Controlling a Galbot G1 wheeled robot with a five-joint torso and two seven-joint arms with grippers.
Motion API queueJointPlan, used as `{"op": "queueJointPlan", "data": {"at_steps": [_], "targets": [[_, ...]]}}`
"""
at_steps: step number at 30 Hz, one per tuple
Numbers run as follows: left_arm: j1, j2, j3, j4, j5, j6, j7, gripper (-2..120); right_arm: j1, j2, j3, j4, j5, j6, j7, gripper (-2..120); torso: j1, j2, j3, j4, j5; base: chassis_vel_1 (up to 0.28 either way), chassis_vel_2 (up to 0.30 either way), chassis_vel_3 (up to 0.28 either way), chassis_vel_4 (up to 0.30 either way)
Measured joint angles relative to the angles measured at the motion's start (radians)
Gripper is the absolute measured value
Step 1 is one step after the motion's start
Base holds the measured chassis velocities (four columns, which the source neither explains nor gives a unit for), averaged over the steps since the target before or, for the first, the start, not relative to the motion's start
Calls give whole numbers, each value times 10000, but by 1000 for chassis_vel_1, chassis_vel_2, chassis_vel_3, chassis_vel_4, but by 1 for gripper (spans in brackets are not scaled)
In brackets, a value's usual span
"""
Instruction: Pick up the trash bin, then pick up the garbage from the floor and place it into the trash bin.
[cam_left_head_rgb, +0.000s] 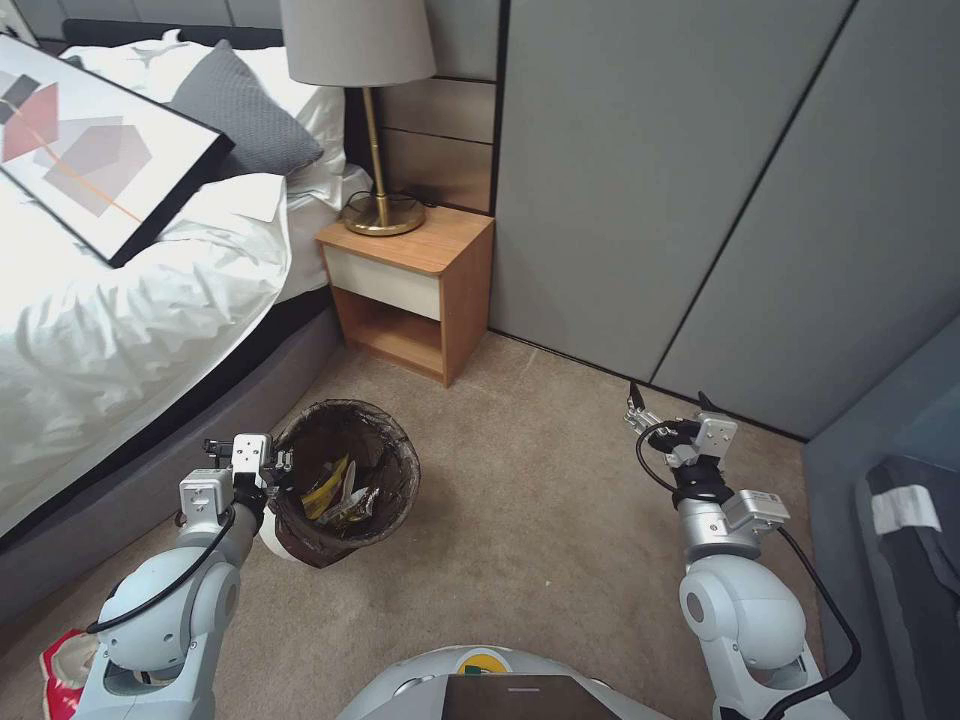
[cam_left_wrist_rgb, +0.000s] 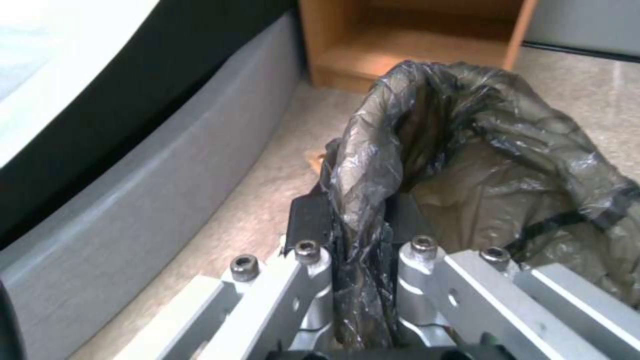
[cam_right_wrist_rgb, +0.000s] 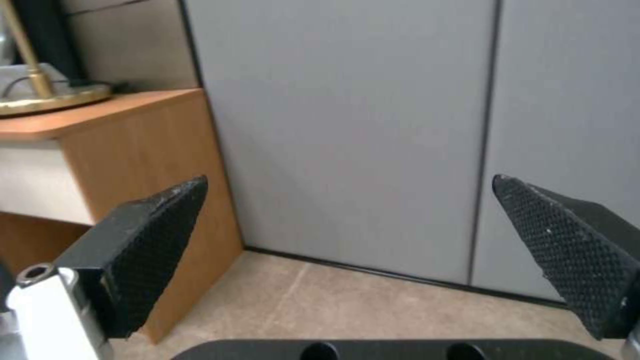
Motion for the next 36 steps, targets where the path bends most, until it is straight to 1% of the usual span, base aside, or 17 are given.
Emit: {"op": "queueJointPlan", "data": {"at_steps": [12,36], "targets": [[-18,15,2,16,-6,-5,-17,7,4,6,-60,-43,-49,13,-1,100,0,0,0,0,0,77,76,78,80],[0,-25,-9,90,65,-51,-15,7,87,3,-76,-192,-81,61,-15,100,0,-1,0,0,0,103,94,91,92]]}}
